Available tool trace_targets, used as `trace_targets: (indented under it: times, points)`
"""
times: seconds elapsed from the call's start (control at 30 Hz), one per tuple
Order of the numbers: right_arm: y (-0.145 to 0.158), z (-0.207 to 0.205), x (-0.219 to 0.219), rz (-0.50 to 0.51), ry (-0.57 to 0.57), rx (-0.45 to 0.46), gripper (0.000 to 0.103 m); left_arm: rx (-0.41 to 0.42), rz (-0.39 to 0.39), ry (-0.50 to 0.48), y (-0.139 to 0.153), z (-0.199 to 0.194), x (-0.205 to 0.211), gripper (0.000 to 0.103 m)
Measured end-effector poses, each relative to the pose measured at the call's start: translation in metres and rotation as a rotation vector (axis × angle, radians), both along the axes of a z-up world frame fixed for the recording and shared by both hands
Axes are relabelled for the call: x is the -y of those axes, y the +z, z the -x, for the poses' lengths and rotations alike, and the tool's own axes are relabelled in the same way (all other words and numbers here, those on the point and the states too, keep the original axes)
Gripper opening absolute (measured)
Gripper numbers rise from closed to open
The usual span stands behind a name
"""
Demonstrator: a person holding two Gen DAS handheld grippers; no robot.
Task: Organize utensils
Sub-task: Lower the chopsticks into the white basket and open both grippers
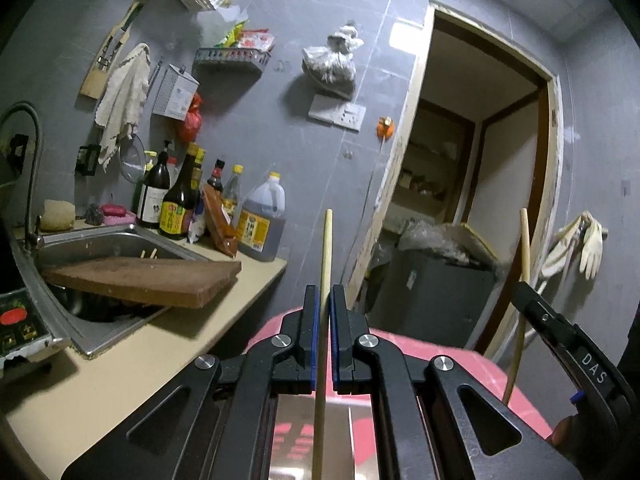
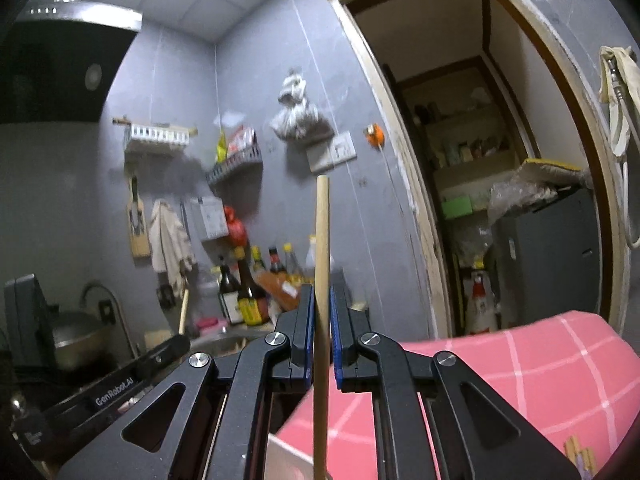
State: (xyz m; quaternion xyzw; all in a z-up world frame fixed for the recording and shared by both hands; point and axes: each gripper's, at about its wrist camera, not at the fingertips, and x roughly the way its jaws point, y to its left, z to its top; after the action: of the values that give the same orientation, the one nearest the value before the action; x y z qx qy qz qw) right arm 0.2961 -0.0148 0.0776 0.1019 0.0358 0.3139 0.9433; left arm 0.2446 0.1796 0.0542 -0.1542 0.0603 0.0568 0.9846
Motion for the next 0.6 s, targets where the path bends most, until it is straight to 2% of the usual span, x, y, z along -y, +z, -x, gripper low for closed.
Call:
trace_targets:
  times: [0.27,0.43,0.47,0.5,0.53,0.57,0.6]
  points:
    - [-0.01,0.007,0.004,0.083,0.04,-0.099,0.008,-0.115,0.003,-0.061,-0.013,-0.001,0.012,0.003]
    - [-0.015,0.01,0.006,0.122,0.043,-0.13,0.011,-0.15,0.021,-0.079,-0.014,0.004,0.014,0.007]
    - [-0.016,0.011,0.007,0.132,0.042,-0.134,0.014,-0.154,0.024,-0.081,-0.014,0.005,0.015,0.011]
    - [-0.016,0.011,0.007,0.138,0.041,-0.139,0.026,-0.156,0.026,-0.083,-0.012,0.006,0.015,0.019]
    - [-0.017,0.011,0.009,0.138,0.043,-0.143,0.031,-0.158,0.032,-0.086,-0.012,0.008,0.015,0.024]
    - [-0.017,0.012,0.011,0.135,0.043,-0.142,0.031,-0.155,0.043,-0.092,-0.011,0.01,0.015,0.032]
    - [-0.017,0.012,0.012,0.135,0.043,-0.141,0.032,-0.15,0.048,-0.094,-0.01,0.012,0.015,0.032]
